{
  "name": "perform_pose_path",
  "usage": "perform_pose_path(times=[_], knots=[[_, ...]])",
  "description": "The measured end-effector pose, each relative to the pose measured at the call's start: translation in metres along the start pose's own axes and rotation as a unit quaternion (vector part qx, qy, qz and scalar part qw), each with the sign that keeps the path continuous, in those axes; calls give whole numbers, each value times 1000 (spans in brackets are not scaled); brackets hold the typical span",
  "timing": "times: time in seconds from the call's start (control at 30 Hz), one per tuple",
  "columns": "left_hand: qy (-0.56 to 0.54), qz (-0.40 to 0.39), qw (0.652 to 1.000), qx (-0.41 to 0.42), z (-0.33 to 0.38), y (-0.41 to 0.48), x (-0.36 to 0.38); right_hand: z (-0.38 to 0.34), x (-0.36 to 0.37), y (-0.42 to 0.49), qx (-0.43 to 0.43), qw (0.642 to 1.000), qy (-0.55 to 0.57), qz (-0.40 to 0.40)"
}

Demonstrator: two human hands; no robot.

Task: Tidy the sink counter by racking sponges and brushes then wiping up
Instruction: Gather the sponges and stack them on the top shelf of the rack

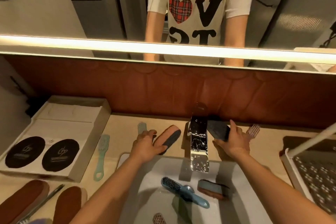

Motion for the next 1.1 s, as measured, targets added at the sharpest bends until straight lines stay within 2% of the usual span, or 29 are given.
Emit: perform_pose_path(times=[0.17,0.27,0.33,0.4,0.47,0.53,0.63,0.8,0.97,1.1], knots=[[58,10,998,-9,8,4,4,0,6,12,8,1000,-19,-2],[-59,46,997,-1,7,1,4,1,3,11,-2,999,31,23],[-181,83,980,14,10,-6,0,4,2,7,-16,989,141,38],[-271,105,956,35,16,-16,-5,6,-1,-3,-38,956,286,41],[-344,105,932,54,20,-30,-8,10,-7,-21,-42,920,387,46],[-418,79,904,50,25,-46,-8,17,-12,-41,-31,897,438,47],[-536,13,844,38,31,-72,-4,23,-20,-75,-45,861,505,35],[-583,-32,805,108,50,-125,-5,33,-32,-134,-75,801,594,13],[-620,-69,770,134,59,-163,-3,24,-34,-189,-88,703,705,-37],[-635,-114,746,166,65,-183,7,8,-26,-230,-85,654,749,-67]])
Point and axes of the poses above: each hand's wrist, its own y-axis towards the middle knuckle, its own x-axis out of the palm, z = x × y, the point moved 4 cm from there along y, towards the middle knuckle, and after that the axes turned 15 degrees about -z, right-handed, at the moved point
